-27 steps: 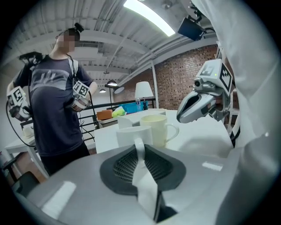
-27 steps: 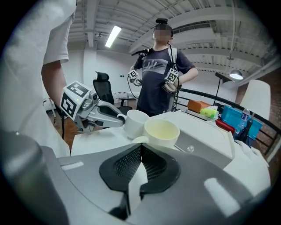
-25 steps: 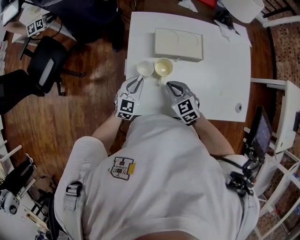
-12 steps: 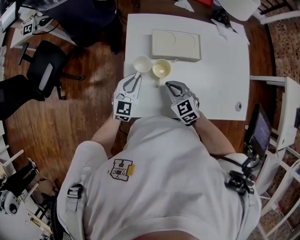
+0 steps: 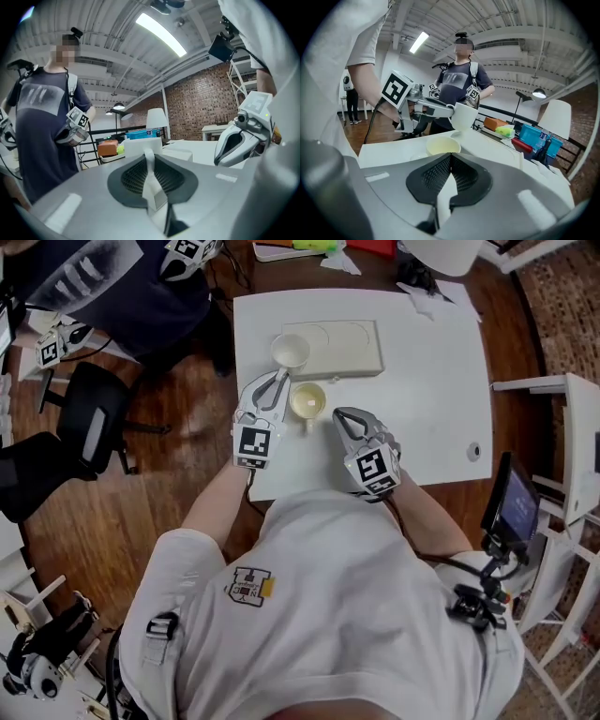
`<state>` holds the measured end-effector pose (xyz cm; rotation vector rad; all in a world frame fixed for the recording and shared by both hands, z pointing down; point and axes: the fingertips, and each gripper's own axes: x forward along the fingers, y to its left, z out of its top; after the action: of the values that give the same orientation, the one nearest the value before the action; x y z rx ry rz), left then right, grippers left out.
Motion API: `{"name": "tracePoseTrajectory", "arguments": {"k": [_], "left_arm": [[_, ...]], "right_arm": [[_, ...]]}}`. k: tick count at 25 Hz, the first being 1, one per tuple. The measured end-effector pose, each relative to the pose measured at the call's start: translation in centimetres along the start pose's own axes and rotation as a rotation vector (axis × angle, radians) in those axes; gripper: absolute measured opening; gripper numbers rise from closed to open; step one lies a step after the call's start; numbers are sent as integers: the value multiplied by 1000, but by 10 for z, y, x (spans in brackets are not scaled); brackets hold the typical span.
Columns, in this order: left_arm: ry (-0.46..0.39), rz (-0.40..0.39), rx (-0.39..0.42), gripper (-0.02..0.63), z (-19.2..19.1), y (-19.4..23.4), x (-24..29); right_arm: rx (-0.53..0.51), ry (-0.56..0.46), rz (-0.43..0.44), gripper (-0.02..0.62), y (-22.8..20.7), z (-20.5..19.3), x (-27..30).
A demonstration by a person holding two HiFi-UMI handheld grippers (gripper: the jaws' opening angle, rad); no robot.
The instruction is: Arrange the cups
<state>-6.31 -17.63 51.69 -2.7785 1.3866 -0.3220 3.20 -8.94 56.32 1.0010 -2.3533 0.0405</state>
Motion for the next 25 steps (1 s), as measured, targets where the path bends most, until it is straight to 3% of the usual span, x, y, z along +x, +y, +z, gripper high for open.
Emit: {"name": "tracePoseTrajectory", "arguments": {"k": [11, 25], "left_arm": [[20, -73, 33, 38, -5, -1, 81], [46, -82, 20, 40, -30, -6, 81]], "right_arm": [[43, 23, -84, 0, -24, -17, -8], [65, 35, -93, 0, -25, -22, -8]]}}
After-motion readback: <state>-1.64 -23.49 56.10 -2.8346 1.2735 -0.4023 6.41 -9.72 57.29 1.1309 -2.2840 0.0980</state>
